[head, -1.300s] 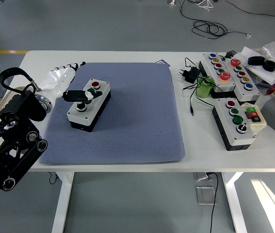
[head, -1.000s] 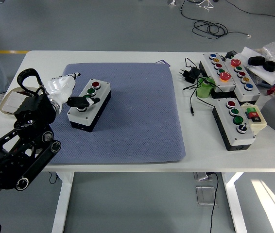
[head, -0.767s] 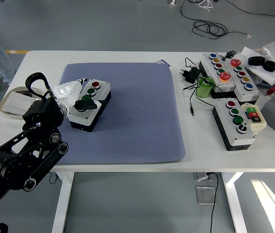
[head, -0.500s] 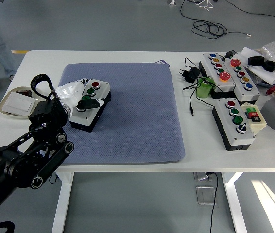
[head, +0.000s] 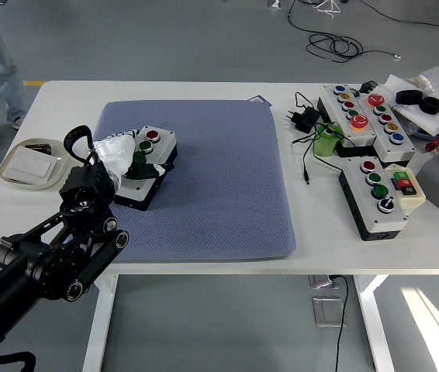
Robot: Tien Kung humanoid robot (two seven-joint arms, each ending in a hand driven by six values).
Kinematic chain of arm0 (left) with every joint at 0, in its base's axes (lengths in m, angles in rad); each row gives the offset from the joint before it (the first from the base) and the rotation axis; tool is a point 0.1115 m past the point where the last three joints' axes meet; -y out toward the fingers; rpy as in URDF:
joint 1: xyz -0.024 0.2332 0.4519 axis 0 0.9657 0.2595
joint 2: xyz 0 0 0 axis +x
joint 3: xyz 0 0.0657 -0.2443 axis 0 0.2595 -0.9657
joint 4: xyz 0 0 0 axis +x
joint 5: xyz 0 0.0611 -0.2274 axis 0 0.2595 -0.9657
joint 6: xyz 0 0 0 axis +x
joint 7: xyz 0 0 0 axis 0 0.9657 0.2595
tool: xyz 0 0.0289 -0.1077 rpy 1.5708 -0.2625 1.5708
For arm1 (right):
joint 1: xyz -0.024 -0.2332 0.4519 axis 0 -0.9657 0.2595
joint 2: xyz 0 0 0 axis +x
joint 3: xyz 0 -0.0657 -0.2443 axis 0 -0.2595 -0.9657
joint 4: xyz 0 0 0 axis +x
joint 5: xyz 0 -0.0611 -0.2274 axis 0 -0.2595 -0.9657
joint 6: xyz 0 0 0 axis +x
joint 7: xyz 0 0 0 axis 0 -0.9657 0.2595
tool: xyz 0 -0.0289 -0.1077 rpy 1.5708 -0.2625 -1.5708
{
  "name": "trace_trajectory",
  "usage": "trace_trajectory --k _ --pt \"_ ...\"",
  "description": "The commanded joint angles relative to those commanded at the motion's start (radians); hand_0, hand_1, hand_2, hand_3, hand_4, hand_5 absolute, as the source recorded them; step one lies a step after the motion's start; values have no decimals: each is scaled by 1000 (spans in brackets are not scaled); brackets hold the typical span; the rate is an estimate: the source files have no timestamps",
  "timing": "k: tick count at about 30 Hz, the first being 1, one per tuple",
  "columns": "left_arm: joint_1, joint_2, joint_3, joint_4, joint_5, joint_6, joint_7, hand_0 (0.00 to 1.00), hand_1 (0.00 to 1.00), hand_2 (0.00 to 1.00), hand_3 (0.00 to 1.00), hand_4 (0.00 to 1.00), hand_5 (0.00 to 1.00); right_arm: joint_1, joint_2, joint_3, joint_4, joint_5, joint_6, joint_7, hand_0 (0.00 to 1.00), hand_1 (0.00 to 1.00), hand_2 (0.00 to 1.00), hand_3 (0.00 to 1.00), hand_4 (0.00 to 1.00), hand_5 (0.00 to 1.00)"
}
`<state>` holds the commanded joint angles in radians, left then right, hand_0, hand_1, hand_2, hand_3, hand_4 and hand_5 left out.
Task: Pick up the button,place it on the desk,press the button,press the button
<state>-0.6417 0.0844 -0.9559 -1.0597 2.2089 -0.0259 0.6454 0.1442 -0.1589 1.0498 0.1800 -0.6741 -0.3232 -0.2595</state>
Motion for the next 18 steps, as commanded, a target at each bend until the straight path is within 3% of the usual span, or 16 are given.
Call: trace_trajectory --k 1,2,7,8,18 --pt "-2 -1 1 9 11 3 0 775 969 998 998 998 791 0 0 1 0 -1 0 0 787 797 817 751 412 479" --pt "-6 -4 2 22 31 8 0 714 913 998 998 998 690 1 0 1 0 -1 0 0 787 797 817 751 412 479" --pt "-11 -5 5 40 60 -1 0 714 913 998 998 998 690 1 0 -1 0 3 -1 1 787 797 817 751 412 479" --pt "-13 -6 6 42 60 -4 0 676 869 998 998 998 621 2 0 -1 0 3 -1 1 787 797 817 751 412 479" --pt "-29 -12 13 79 60 -27 0 642 828 998 998 998 585 4 0 -5 0 7 -1 2 787 797 817 751 412 479"
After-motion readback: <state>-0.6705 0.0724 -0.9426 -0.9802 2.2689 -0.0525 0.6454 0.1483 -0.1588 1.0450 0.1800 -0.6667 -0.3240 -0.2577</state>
